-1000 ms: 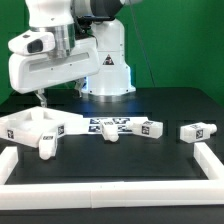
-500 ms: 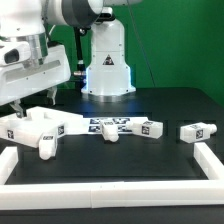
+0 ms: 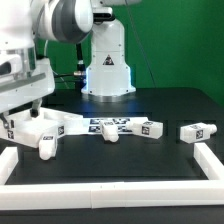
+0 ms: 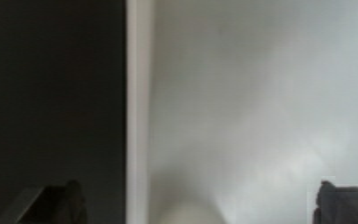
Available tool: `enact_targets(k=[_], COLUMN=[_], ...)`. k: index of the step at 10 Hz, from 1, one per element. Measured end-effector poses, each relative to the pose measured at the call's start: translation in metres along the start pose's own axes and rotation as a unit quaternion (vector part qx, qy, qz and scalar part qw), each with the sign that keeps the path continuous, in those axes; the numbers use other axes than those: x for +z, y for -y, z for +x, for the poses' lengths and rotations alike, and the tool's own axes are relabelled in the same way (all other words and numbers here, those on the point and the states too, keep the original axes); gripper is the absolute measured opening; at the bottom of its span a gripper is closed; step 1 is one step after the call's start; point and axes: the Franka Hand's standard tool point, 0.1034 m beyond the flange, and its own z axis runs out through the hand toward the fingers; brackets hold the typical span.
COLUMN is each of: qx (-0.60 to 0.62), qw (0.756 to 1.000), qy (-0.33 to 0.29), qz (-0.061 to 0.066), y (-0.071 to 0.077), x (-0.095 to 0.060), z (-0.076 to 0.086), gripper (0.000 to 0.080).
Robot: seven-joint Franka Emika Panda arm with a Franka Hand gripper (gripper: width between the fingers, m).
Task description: Assemble one leg
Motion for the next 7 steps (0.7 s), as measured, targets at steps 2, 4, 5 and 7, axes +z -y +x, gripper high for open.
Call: enact_targets(k=[2,4,5,7], qx=[0.004,0.009,0.011,0.016], qw=[1.0,1.0,1.0,1.0], qy=[0.004,0.001,0.001,0.0], qz=[0.008,0.009,0.007,0.006], y=[-0.008,-0.013,-0.016,-0.017], x=[0.015,0.018,0.018,0.017], z=[-0.009,0.001,0.004,0.007], gripper=[0.0649,0.0649,0.0649,0.0649])
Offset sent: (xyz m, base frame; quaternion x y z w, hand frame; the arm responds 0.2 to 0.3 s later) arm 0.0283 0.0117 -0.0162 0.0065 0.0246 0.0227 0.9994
